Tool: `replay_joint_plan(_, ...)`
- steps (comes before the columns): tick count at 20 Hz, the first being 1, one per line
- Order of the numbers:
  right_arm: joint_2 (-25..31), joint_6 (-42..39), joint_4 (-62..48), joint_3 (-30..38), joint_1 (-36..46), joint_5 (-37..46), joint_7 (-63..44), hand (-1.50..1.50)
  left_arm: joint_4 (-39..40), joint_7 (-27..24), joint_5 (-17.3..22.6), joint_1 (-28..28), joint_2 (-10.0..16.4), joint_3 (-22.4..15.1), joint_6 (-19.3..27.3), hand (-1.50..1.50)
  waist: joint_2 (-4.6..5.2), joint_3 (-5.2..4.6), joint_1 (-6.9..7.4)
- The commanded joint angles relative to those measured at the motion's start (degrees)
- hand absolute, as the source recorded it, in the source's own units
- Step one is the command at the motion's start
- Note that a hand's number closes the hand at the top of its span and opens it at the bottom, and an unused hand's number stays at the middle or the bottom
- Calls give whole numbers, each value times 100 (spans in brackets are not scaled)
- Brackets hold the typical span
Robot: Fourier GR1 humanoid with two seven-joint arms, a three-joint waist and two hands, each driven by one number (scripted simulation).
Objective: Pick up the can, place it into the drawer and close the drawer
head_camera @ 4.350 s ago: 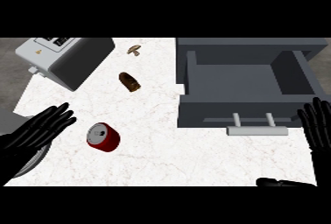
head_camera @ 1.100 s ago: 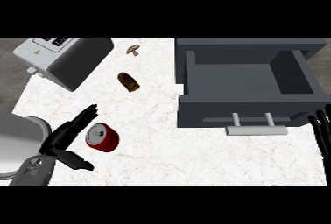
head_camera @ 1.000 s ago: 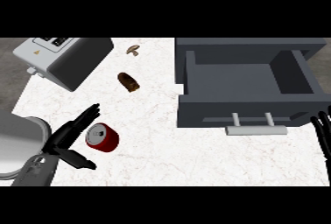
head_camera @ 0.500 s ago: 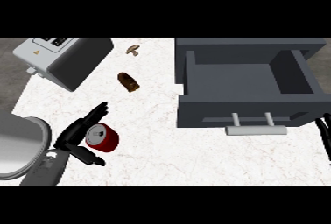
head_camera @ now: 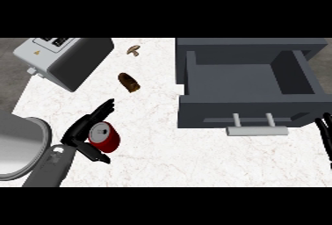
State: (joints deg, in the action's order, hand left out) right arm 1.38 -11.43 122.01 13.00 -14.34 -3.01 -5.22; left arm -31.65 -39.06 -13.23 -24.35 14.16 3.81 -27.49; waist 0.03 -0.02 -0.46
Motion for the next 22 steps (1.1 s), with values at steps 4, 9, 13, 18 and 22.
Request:
replay_joint_plan(4,-18,-103,69,26,-85,-72,-68,-150,-455,-22,98,129,-81,-122,-449,-150,-11,3,31)
replay_joint_plan(9,89,-173,-82,297,-145,-350,217,-150,-177,-113,-42,-17,-505,-305,-187,150,0,1,-1)
replay_joint_plan(13,-105,-51,326,-23,-269,-96,-50,-150,-906,528,346,171,-794,-287,-378,150,-20,5,35)
replay_joint_plan(18,-134,-78,265,-5,-377,-106,78,-150,-1862,785,624,817,-722,-458,-891,150,-27,6,70)
replay_joint_plan(22,68,-120,256,394,-192,-471,-138,-150,-1670,1229,1125,496,-584,405,-66,150,-18,5,71)
